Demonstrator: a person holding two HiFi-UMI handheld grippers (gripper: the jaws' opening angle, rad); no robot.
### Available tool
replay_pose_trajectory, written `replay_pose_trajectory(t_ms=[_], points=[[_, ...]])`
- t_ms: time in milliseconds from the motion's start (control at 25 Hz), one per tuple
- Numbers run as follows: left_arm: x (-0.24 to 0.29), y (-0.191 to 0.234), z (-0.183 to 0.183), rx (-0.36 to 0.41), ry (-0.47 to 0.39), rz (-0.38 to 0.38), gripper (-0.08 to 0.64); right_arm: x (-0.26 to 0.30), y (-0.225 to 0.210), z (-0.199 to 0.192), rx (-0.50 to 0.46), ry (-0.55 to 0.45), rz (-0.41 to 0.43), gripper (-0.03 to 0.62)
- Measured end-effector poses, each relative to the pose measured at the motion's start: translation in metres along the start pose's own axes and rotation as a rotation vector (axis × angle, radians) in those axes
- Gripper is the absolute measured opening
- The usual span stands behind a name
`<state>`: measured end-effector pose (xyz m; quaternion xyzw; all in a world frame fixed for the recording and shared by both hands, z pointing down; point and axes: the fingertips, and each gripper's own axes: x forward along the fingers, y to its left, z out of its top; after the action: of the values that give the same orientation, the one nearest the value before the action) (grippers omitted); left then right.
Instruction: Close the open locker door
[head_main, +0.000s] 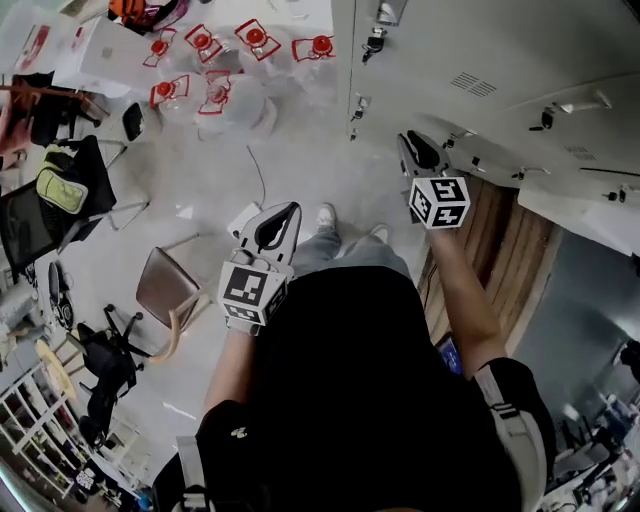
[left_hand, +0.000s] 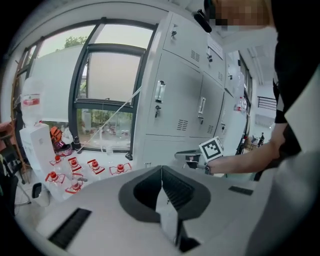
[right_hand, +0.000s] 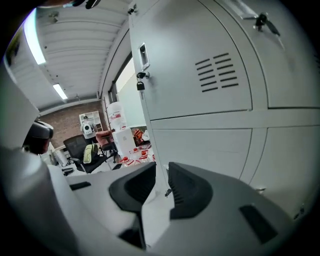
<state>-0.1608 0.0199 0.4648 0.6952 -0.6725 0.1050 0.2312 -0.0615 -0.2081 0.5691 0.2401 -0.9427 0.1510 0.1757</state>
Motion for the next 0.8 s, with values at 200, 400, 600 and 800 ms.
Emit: replay_pose_trajectory(t_ms=[200, 400, 600, 800], points=[[0.028, -0.025, 0.016, 0.053, -0.019, -0.118, 0.023, -0.058, 0.009, 0.011, -0.033, -0.016, -0.023, 0.081], [0.051, -0.052, 0.028, 0.079, -0.022, -0.228, 0.023, -0.112, 0.014, 0.025, -0.013, -0.045, -0.064, 0.080], [0.072, -0.082, 0.036, 0.103, -0.016, -0.325, 0.023, -0.159, 0.015, 0.032, -0.002, -0.079, -0.110, 0.080], [0.086, -0.114, 0.042, 0.132, -0.012, -0.418, 0.023, -0.200, 0.013, 0.032, 0.012, -0.094, -0.171, 0.080]])
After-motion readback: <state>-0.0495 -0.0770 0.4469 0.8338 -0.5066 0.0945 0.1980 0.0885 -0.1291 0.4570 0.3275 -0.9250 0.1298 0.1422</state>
